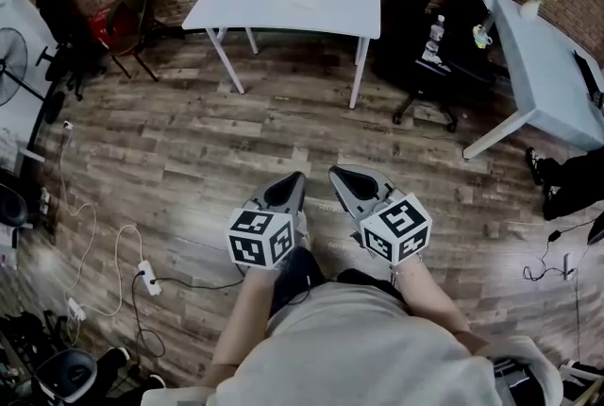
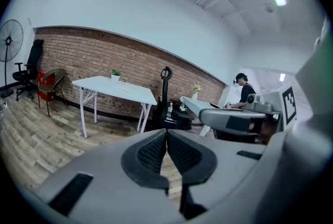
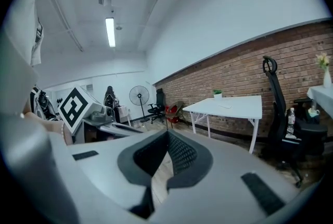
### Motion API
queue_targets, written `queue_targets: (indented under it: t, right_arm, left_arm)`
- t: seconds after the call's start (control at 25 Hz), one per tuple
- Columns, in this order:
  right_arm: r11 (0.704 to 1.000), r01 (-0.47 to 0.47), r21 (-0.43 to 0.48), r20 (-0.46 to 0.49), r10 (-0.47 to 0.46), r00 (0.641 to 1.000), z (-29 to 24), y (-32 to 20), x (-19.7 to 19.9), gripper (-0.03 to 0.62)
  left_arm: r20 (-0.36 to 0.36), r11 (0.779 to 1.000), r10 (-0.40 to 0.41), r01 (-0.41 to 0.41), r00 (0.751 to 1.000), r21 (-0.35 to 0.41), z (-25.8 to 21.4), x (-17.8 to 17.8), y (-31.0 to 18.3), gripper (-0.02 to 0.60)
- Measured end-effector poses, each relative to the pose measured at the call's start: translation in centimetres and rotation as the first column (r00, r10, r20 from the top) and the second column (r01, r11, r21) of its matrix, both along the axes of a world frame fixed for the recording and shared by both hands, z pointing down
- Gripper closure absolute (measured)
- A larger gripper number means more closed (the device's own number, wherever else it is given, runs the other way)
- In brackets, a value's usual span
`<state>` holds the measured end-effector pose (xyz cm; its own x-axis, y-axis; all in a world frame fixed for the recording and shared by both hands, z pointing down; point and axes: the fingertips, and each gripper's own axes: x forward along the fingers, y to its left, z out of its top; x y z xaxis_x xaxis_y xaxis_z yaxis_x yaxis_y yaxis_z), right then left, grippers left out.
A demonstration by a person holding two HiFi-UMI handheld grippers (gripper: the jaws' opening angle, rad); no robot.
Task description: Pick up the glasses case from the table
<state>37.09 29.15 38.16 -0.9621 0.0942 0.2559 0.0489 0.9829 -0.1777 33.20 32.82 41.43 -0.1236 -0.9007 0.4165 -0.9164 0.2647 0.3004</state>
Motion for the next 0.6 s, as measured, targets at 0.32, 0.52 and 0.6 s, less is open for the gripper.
queue_targets:
  t: [0.32,0.52,0.6]
  right_arm:
    - [0.999,-0.048,0.02,0.018,0.047,0.999,-1.9,-4.9,-13.1,0.595]
    - [0.995,-0.088,0.036,0.02,0.088,0.996,-2.5,-7.0,-19.3,0.595]
    - [0.993,-0.107,0.045,0.016,0.106,0.994,-2.5,-8.0,-21.3,0.595]
  left_arm:
    - [0.053,0.998,0.054,-0.054,0.997,0.014,-2.7,-13.8,-4.5,0.574]
    - [0.04,0.995,0.095,-0.096,0.995,0.023,-3.0,-20.5,-6.9,0.574]
    - [0.047,0.993,0.118,-0.119,0.992,0.024,-3.2,-22.6,-8.0,0.574]
